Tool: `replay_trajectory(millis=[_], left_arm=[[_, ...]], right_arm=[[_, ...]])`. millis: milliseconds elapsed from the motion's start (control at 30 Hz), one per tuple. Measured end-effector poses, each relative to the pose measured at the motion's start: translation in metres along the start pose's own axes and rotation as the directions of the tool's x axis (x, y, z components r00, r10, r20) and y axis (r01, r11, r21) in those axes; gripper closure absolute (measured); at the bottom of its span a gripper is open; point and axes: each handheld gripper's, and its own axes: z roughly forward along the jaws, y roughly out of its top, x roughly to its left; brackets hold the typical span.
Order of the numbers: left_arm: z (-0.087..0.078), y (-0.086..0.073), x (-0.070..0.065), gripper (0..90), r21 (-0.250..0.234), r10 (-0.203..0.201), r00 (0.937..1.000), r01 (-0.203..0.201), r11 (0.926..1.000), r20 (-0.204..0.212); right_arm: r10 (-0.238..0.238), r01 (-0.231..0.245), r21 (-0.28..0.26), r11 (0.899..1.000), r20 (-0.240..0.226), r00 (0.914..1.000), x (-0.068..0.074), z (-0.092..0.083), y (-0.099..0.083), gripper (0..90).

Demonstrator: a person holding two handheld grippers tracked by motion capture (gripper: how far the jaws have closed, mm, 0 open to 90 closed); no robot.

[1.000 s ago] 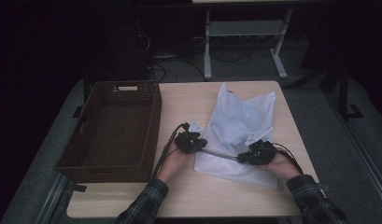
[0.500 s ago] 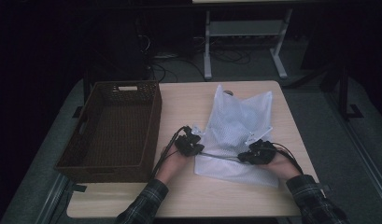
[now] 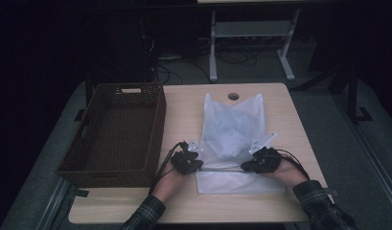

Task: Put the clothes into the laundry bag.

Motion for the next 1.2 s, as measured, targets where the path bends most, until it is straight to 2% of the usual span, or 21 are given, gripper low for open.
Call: replay_trajectory(millis=[233, 367, 467, 567, 700, 833, 967, 1200], left_arm=[[-0.013, -0.002, 0.002, 70.5, -0.058, -0.003, 0.9987, 0.006, 0.9983, 0.051], [-0.022, -0.006, -0.004, 58.9, -0.078, 0.022, 0.9977, -0.017, 0.9968, 0.064], [-0.028, -0.01, -0.009, 50.9, -0.096, 0.04, 0.9962, -0.033, 0.9948, 0.078], [-0.033, -0.017, -0.013, 42.2, -0.105, 0.052, 0.9959, -0.044, 0.9935, 0.074], [-0.037, -0.027, -0.017, 33.3, -0.105, 0.06, 0.9968, -0.054, 0.9929, 0.053], [-0.042, -0.036, -0.022, 26.9, -0.11, 0.063, 0.9971, -0.058, 0.9923, 0.044], [-0.044, -0.047, -0.025, 23.9, -0.109, 0.04, 0.9983, -0.036, 0.9934, 0.041], [-0.05, -0.059, -0.03, 20.7, -0.107, 0.025, 0.9995, -0.023, 0.994, 0.02]], right_arm=[[0.009, -0.009, -0.046, 0.999, -0.009, 0.9999, 0.001, -0.009, 0.0, 72.2], [0.009, -0.009, -0.075, 0.997, -0.004, 1.0, 0.004, -0.014, 0.0, 61.4], [0.006, -0.007, -0.101, 0.995, -0.005, 1.0, 0.007, -0.018, 0.001, 56.3], [-0.005, 0.003, -0.125, 0.992, -0.016, 0.9999, 0.011, -0.021, 0.006, 54.0], [-0.034, 0.028, -0.155, 0.988, -0.036, 0.9988, 0.016, -0.022, 0.013, 52.9], [-0.065, 0.058, -0.156, 0.986, -0.04, 0.9971, 0.021, -0.019, 0.02, 54.7], [-0.093, 0.085, -0.156, 0.984, -0.047, 0.9945, 0.025, -0.016, 0.028, 58.7], [-0.135, 0.125, -0.149, 0.981, -0.062, 0.9888, 0.03, -0.005, 0.049, 63.9]])
